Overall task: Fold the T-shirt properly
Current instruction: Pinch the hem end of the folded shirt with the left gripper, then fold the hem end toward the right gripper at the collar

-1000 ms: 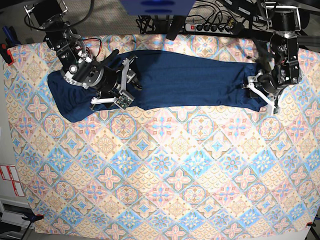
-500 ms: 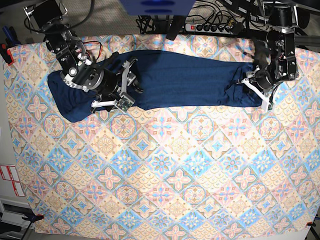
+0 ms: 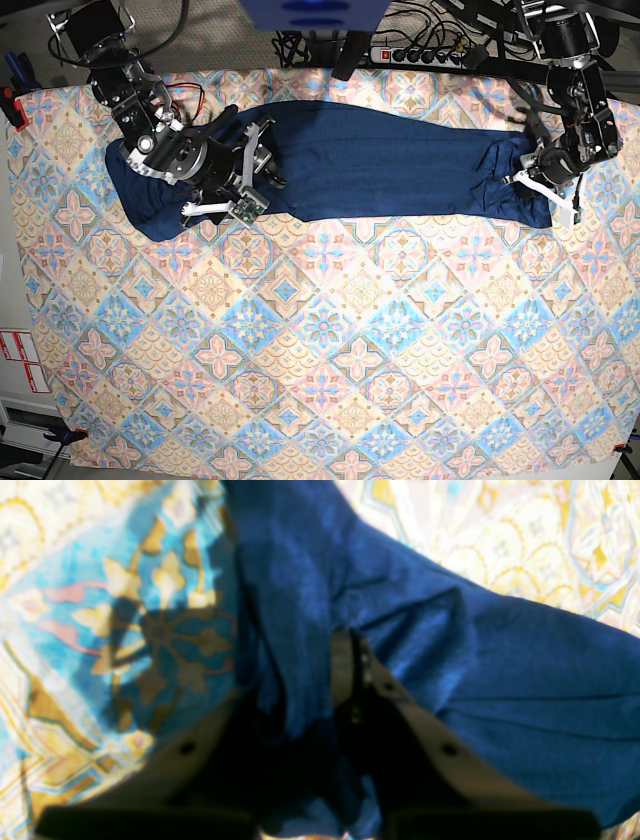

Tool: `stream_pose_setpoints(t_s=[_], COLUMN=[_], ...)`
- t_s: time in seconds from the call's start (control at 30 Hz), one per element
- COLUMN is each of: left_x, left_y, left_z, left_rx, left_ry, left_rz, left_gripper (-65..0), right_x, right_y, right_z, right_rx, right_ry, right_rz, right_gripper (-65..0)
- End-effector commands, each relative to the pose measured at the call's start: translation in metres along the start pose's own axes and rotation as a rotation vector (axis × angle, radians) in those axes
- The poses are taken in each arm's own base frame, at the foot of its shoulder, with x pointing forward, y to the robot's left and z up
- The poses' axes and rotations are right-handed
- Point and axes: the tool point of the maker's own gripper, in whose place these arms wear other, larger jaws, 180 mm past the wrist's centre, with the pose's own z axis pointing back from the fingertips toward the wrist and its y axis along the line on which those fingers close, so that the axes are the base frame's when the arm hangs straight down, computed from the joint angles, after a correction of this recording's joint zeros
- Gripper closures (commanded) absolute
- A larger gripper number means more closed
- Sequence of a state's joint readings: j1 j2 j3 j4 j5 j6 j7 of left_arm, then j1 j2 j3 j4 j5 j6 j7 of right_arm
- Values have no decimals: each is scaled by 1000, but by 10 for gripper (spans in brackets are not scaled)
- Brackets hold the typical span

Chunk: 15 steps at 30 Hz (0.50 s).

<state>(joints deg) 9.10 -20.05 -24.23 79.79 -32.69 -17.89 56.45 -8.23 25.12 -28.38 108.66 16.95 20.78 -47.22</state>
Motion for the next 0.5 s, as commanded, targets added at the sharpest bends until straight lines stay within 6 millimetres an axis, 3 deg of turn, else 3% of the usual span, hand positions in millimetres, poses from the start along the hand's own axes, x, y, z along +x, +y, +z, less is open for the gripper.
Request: stream_pose_setpoints(t_s=[0.0,0.13,0.2,0.27,0.33,0.4,0.47], left_x=[20,27,39,49,44,51,43], left_y=[10,22,19,6,-11,-46,-73], left_z=[9,17,25,36,42,49,51], left_rx=[20,36,28,11,-12,-68,-115], left_ry=[-50,-85,-122,-158,-175,-226,-227], left_rz=[-9,21,-10,-68,-99,-145,-174], left_gripper=[0,0,0,0,0,0,0], right_x=[12,10,9,9,9,8,6], right_y=[-4,-4,-4,-5,-11,-19,-27], right_z=[4,4,4,5,7,9,12], right_rx=[-7,-6,-6,-8,-25,-47,-70], right_ry=[-41,-36,-35,-34,-34,-35,-34], right_rz=[9,9,10,11,4,-7,-19], right_gripper=[-288,-288,-288,-288,-288,-288,-288])
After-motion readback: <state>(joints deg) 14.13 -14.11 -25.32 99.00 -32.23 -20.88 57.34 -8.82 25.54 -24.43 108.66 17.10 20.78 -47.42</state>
